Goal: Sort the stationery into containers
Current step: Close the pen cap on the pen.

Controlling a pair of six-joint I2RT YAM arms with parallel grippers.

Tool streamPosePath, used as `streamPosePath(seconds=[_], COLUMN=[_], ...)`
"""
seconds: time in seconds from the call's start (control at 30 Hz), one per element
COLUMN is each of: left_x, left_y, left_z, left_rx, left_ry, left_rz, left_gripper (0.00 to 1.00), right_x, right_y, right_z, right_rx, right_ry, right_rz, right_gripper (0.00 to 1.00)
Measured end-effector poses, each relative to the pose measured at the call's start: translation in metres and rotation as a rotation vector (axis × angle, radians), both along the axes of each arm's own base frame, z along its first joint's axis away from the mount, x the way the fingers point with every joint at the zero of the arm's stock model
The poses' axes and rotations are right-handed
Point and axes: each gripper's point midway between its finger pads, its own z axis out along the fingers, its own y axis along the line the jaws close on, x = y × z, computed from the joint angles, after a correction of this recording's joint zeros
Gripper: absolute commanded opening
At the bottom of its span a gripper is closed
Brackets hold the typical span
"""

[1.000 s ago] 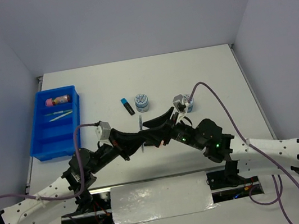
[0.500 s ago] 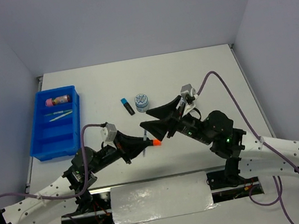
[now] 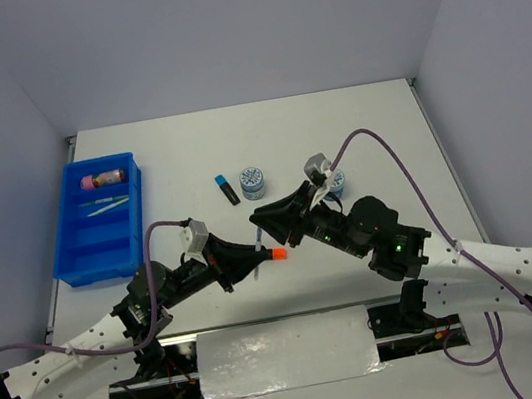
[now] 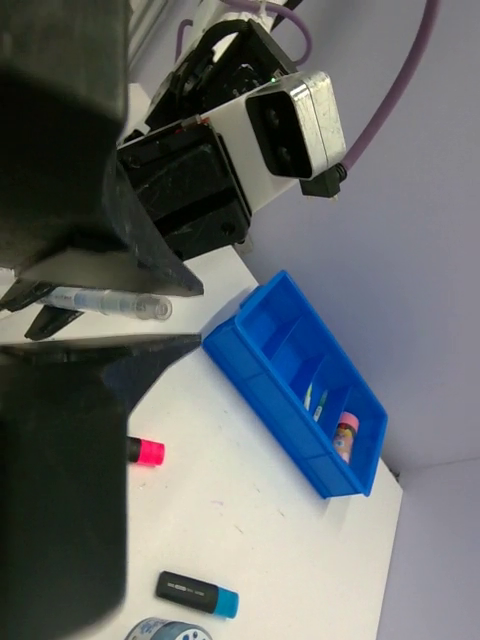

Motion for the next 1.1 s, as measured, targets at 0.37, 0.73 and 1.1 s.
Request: streamPosePath(seconds=[0.37, 0.73, 1.1], left_x=[0.004, 0.010, 0.021], left_y=[0.001, 0.005, 0.012], left_z=[-0.006, -0.015, -0.028], left_rx=[0.027, 0.163, 0.305], left_ry=[-0.001, 0.015, 0.043], left_rz=[0.019, 0.057, 0.115], left_gripper=[0.00, 0.00, 0.00], right_x=[0.000, 0.004, 0.017], right_y=[0.004, 0.001, 0.006], right_z=[-0.006, -0.026, -0.044], right_rx=[0.007, 0.090, 0.147], right_ry=[0.034, 0.082, 0.124], right_rz=[0.010, -0.010, -0.064], right_gripper=[0.00, 0.00, 0.00])
